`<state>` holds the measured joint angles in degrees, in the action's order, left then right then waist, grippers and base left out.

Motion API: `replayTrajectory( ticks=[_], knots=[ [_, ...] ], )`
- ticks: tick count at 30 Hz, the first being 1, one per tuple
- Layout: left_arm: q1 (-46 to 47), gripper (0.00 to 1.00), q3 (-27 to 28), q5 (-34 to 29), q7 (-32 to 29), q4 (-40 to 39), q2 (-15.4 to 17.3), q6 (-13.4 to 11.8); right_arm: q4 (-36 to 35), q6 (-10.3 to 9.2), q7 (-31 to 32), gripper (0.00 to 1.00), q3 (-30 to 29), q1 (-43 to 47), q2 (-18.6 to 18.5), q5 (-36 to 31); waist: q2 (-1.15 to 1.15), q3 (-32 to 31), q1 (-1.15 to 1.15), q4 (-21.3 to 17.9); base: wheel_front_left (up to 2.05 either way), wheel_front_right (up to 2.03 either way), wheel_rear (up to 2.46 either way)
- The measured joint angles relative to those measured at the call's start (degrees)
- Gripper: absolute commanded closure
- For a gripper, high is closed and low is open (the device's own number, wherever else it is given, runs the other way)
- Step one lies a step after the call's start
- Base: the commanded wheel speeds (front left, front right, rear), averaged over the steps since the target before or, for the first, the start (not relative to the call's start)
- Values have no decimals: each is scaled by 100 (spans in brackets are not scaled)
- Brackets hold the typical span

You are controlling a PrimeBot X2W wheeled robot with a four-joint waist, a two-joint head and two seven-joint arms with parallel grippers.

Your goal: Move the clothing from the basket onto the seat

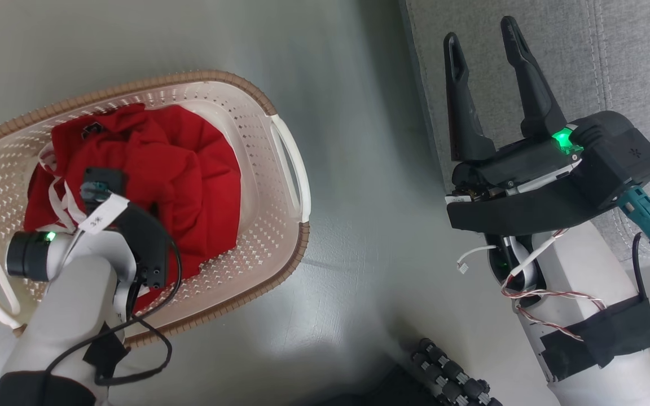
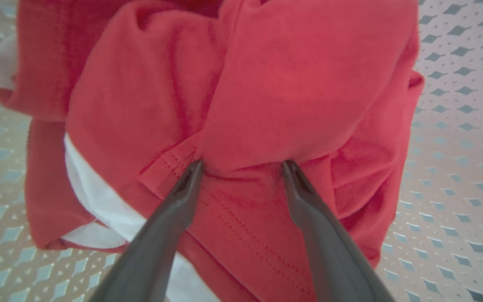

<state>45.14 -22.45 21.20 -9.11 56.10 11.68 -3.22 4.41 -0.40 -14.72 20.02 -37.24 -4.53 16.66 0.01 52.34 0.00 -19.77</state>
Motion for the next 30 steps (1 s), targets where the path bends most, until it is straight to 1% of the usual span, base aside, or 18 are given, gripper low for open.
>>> replayTrajectory(
  ticks=[1, 2, 3, 4, 13, 17, 20, 23, 26, 30],
  knots=[
    [38, 0, -9, -9, -19, 53, -1, -21, -3, 5, 0, 0, 1, -4, 5, 0, 0, 16, 0, -3, 0, 0, 0],
    [65, 29, -9, -11, -19, 90, -1, -36, -1, 26, 0, 0, 2, -10, 8, 0, 0, 27, 0, -7, 0, 0, 0],
    [82, 84, -7, -11, -19, 130, 1, -42, 0, 41, 0, 0, 2, -13, 12, 0, 0, 33, 0, -13, 0, 0, 0],
    [103, 100, -10, -11, -21, 170, -4, -59, 1, 42, 0, 0, 0, -13, 12, -1, 0, 38, 0, -17, 0, 0, 0],
    [219, 100, -81, -68, -19, 421, -103, -79, 118, 51, 0, 0, -38, -60, 34, -24, 0, 5, 0, -15, 0, 0, 0],
    [249, 100, -73, -56, 74, 501, -160, -24, 192, 90, 0, 0, -58, -74, 35, -98, 0, -80, 0, 20, 0, 0, 0],
    [244, 100, 2, 27, 226, 544, -268, 2, 256, 92, 0, 0, -60, -74, 36, -132, -1, -172, 0, 64, 0, 0, 0],
    [241, 100, 93, 121, 378, 567, -449, 23, 347, 144, 0, 0, -90, -73, 19, -169, -1, -289, 0, 124, 0, 0, 0],
    [213, 100, 115, 244, 556, 587, -628, 65, 420, 144, 0, 0, -134, -68, -32, -221, -1, -420, 0, 208, 0, 0, 0],
    [54, 100, 138, 310, 878, 613, -682, 165, 542, 154, 0, 0, -145, 12, -49, -259, -1, -685, 0, 368, 0, 0, 0]
  ],
)
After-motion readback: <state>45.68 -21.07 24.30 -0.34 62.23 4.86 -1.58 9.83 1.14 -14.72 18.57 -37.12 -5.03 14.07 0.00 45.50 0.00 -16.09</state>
